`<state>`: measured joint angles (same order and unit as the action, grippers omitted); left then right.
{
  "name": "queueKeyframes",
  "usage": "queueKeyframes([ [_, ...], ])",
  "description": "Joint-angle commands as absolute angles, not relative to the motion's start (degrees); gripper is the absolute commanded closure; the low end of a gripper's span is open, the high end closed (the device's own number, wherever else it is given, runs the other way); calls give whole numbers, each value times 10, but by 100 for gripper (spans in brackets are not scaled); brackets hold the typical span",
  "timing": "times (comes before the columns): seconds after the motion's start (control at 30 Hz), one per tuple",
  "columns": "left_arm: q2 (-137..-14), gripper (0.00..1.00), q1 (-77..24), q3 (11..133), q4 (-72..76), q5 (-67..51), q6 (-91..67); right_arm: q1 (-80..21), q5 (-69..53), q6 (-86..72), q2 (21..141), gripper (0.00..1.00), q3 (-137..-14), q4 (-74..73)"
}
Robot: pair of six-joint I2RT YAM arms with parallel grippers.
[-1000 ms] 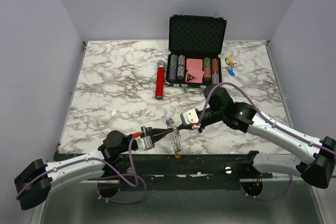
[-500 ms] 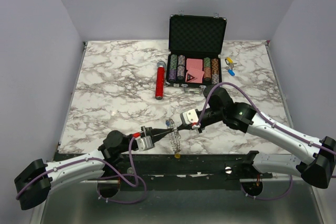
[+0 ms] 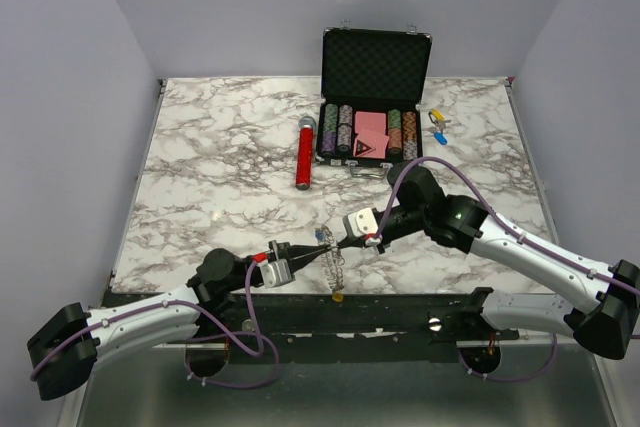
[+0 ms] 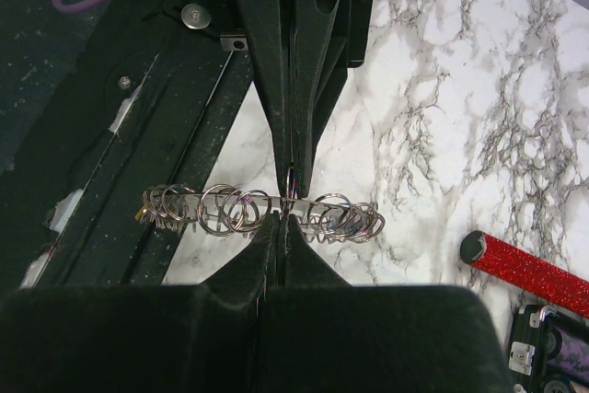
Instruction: Put the keys on the keyring
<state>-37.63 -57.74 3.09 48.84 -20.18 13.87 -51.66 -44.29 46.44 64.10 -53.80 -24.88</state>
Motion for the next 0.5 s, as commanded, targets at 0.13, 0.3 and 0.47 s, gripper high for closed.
queueKeyframes([
  [0.13, -373, 100, -576, 13, 537, -217, 140, -526, -468, 451, 648, 100, -527, -225],
  [0.3, -375, 100, -577, 15, 540, -218, 139, -527, -468, 450, 646, 100, -526, -223],
  [0.47, -379, 100, -576, 18, 542, -221, 139, -527, -468, 448, 646, 100, -524, -221],
])
